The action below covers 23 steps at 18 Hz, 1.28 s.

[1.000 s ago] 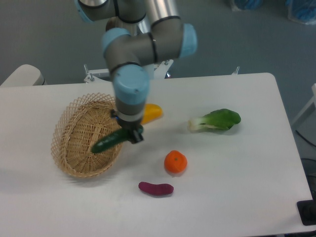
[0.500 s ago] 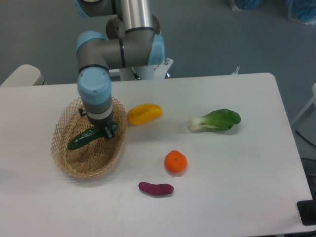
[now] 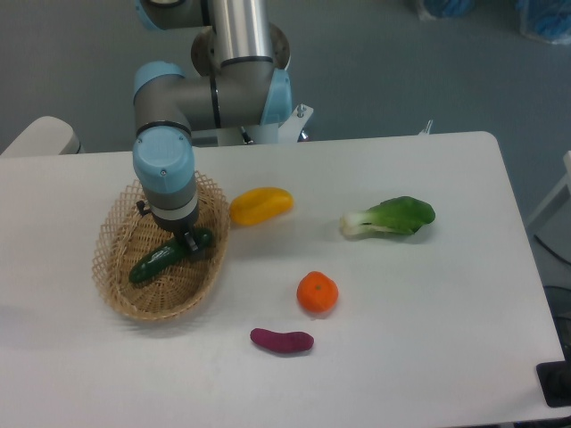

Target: Place the cucumber in the basket

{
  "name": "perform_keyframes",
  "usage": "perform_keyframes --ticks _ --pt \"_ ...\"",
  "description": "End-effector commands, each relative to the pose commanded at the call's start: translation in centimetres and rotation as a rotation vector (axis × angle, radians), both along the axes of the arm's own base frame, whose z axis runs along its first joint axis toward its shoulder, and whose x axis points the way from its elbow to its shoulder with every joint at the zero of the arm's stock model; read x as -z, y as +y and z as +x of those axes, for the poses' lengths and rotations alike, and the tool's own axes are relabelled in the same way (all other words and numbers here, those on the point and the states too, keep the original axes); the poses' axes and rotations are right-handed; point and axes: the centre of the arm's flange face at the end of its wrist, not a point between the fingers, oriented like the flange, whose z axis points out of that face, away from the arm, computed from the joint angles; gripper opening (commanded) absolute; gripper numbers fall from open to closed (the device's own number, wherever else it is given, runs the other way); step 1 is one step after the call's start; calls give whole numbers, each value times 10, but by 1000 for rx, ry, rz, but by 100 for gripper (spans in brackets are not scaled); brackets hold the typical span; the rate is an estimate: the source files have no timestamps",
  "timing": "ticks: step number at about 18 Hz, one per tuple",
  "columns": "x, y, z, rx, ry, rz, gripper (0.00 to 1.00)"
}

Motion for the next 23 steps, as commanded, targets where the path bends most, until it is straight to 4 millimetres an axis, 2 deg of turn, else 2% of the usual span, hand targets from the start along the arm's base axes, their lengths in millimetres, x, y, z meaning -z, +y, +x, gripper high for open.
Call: perform_keyframes --ticks 3,10,17,20,23 --pt "-22 5 -38 -45 25 41 100" --pt "-35 30 -123 -76 78 80 100" --pt "-23 4 -239 -22 93 82 100" --pt "-17 8 -267 18 90 74 100" --pt "-13 3 -301 32 99 79 100"
